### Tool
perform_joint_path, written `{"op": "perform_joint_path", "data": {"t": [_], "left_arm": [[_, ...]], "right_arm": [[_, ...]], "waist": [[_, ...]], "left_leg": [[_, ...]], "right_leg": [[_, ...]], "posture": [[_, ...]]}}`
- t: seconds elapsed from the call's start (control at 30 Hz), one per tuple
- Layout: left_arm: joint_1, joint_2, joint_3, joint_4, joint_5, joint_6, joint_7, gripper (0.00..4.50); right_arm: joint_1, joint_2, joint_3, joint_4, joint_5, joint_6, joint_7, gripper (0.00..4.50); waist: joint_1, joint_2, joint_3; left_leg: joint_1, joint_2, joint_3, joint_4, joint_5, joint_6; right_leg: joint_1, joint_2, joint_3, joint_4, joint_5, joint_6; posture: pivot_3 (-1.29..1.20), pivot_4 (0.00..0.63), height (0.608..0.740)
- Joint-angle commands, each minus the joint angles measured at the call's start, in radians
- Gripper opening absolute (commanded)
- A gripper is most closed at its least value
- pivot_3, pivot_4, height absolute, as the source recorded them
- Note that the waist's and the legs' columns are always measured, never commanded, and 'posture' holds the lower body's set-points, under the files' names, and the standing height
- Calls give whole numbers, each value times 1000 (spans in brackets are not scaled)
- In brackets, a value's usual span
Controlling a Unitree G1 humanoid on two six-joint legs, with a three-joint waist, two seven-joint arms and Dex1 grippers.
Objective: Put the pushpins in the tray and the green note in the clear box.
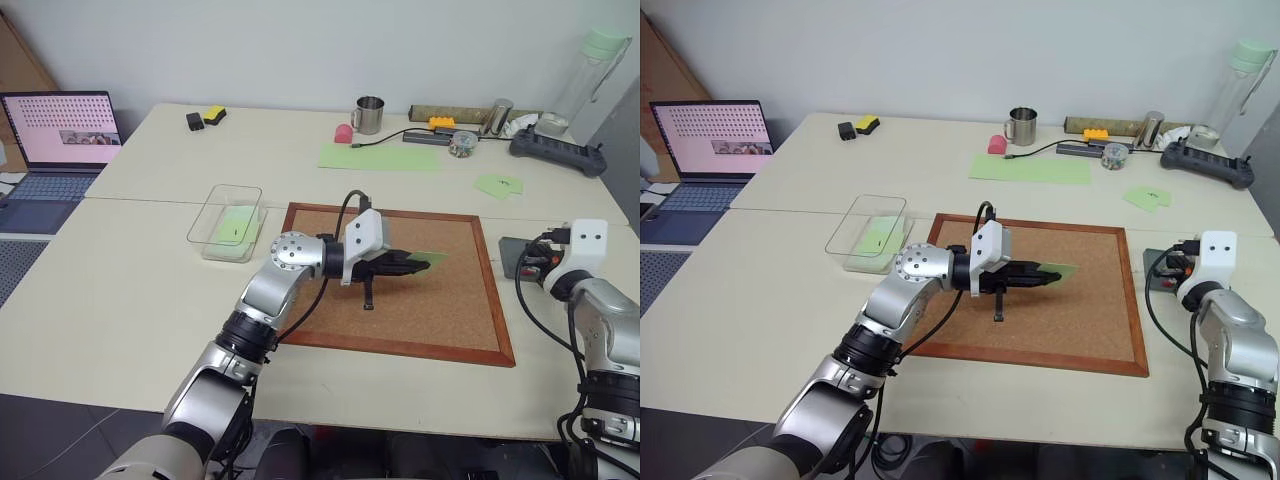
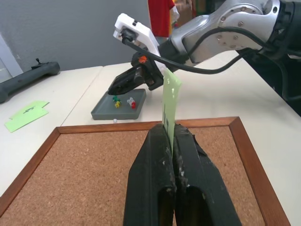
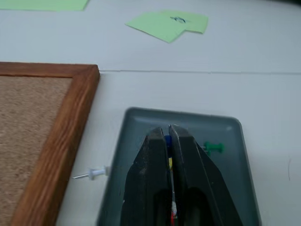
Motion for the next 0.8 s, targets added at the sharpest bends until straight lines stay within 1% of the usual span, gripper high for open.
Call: {"op": "perform_joint_path", "data": {"t": [0.03,0.13,0.17,0.23,0.27,0.3,0.37,0.43,0.5,0.57,0.7,0.8], "left_arm": [[10,1,-4,-23,3,-12,0,0],[17,1,-5,-35,-1,-1,-1,0],[18,2,-6,-36,-1,-1,-2,0],[16,1,-4,-36,-4,2,-1,0],[16,0,-3,-36,-6,5,-1,0],[13,-3,2,-37,-12,14,2,0],[10,-7,9,-38,-22,28,6,0],[5,-12,25,-45,-41,61,17,0],[-9,-19,64,-51,-77,121,44,0],[-24,-14,104,-57,-101,165,77,0],[-43,46,181,-47,-56,191,198,0],[-55,100,297,-44,-51,236,344,0]], "right_arm": [[-22,-30,-28,-2,23,-2,3,1079],[-23,-39,-36,4,33,-1,1,1793],[-22,-42,-37,3,34,-2,0,1926],[-18,-45,-41,-8,42,-10,1,2496],[-17,-45,-43,-14,46,-14,2,2630],[-12,-46,-46,-26,53,-26,8,2939],[-5,-49,-50,-42,63,-36,13,3338],[2,-51,-59,-66,75,-57,20,3338],[20,-67,-42,-119,81,-93,69,3338],[44,-77,-15,-200,119,-98,144,3338],[112,-115,62,-388,198,-58,283,3338],[119,-113,78,-500,284,-4,307,3338]], "waist": [[0,0,0],[0,0,0],[0,0,0],[0,0,0],[0,0,0],[0,0,0],[0,0,0],[0,0,0],[0,0,0],[0,0,0],[-6,0,0],[-4,0,0]], "left_leg": [[0,0,0,0,0,0],[0,0,0,0,0,0],[0,0,0,0,0,0],[0,0,0,0,0,0],[0,0,0,0,0,0],[0,0,0,0,0,0],[0,0,0,0,0,0],[0,0,0,0,0,0],[0,0,0,0,0,0],[0,0,0,0,0,0],[0,1,-1,0,0,0],[0,1,-2,0,0,0]], "right_leg": [[0,0,0,0,0,0],[0,0,0,0,0,0],[0,0,0,0,0,0],[0,0,0,0,0,0],[0,0,0,0,0,0],[0,0,0,0,0,0],[0,0,0,0,0,0],[0,0,0,0,0,0],[0,0,0,0,0,0],[0,0,0,0,0,0],[0,1,0,0,0,0],[0,1,-1,0,0,0]], "posture": [[0,150,740],[0,150,740],[0,150,740],[0,150,740],[0,150,740],[0,150,740],[0,150,740],[0,150,740],[0,150,740],[0,150,740],[0,150,740],[0,150,740]]}}
